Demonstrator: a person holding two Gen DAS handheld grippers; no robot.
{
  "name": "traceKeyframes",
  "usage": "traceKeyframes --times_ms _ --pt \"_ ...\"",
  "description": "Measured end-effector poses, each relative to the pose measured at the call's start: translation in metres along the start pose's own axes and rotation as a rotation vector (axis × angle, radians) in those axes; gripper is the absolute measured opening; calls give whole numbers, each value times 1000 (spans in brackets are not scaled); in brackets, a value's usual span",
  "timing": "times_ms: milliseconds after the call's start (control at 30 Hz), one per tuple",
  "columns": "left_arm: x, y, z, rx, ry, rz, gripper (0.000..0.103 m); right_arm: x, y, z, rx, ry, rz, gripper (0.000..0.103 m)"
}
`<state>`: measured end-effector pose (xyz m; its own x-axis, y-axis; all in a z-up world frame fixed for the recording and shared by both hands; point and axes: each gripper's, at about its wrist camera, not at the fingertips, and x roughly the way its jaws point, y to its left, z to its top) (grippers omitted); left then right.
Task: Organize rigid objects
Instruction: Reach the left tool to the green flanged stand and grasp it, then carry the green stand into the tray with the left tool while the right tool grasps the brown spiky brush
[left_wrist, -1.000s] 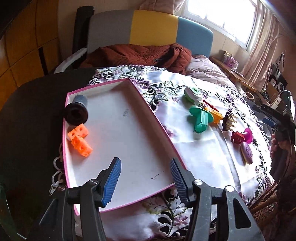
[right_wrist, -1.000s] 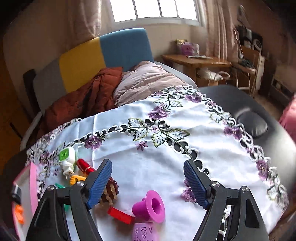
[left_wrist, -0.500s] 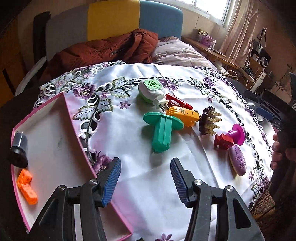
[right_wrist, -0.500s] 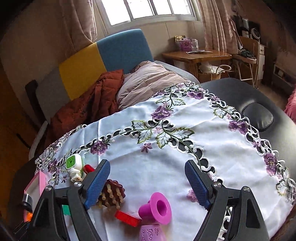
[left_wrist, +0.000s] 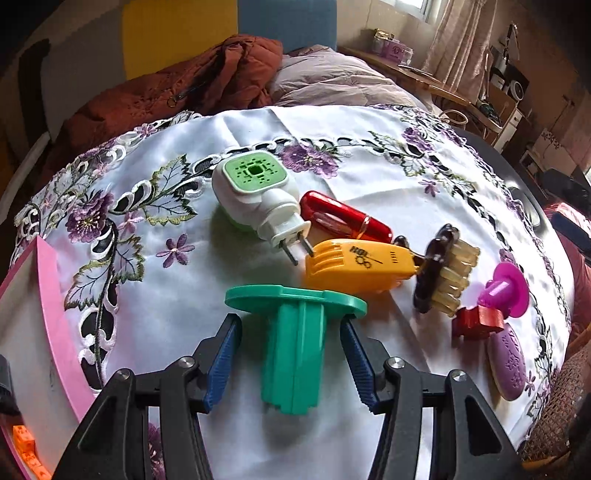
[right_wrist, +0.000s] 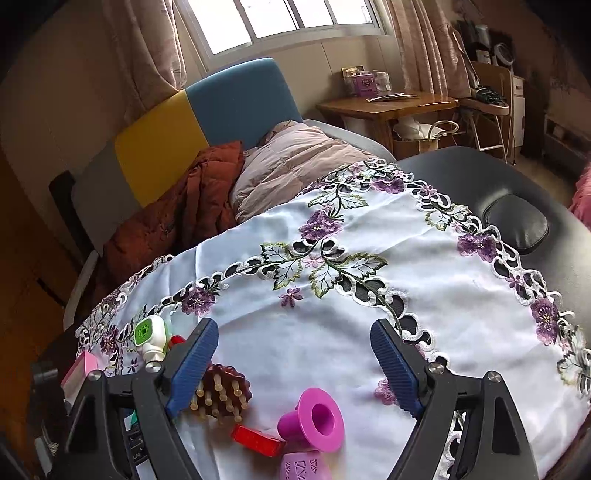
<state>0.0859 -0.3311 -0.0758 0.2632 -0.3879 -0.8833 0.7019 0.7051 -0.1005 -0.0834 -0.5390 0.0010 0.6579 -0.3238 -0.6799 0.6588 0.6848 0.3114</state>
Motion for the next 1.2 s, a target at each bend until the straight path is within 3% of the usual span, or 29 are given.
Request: traceKeyframes --times_ms 33,67,100,233,467,667,800,967,1033,1133,1200 --pt "0 2 -1 -14 -24 7 49 -1 -2 1 9 -8 -4 85" --pt "-1 3 -1 -21 -34 23 35 -2 -5 2 21 -16 -7 85" --pt "-1 4 -2 -26 -34 41 30 -4 -8 3 36 -26 -10 85" --pt "-9 6 -8 -47 -19 39 30 -5 -27 7 130 -33 -5 85" --pt "-46 -25 -55 33 -82 -10 30 16 -42 3 220 88 23 85" --pt "-47 -43 -97 93 -55 -26 30 31 -26 -7 133 185 23 85" --pt "-49 -41 -105 92 -100 -30 30 36 -21 -11 108 218 31 85" --pt "-48 -42 -107 96 -111 -22 30 26 7 -12 4 196 176 74" --pt "-48 -43 -107 99 -117 -13 30 25 24 -16 -78 197 197 71" --pt "-48 -42 -108 91 -122 -16 30 26 42 -24 -159 226 225 71" --pt "-49 -41 -109 85 -124 -22 30 28 54 -29 -219 231 217 82"
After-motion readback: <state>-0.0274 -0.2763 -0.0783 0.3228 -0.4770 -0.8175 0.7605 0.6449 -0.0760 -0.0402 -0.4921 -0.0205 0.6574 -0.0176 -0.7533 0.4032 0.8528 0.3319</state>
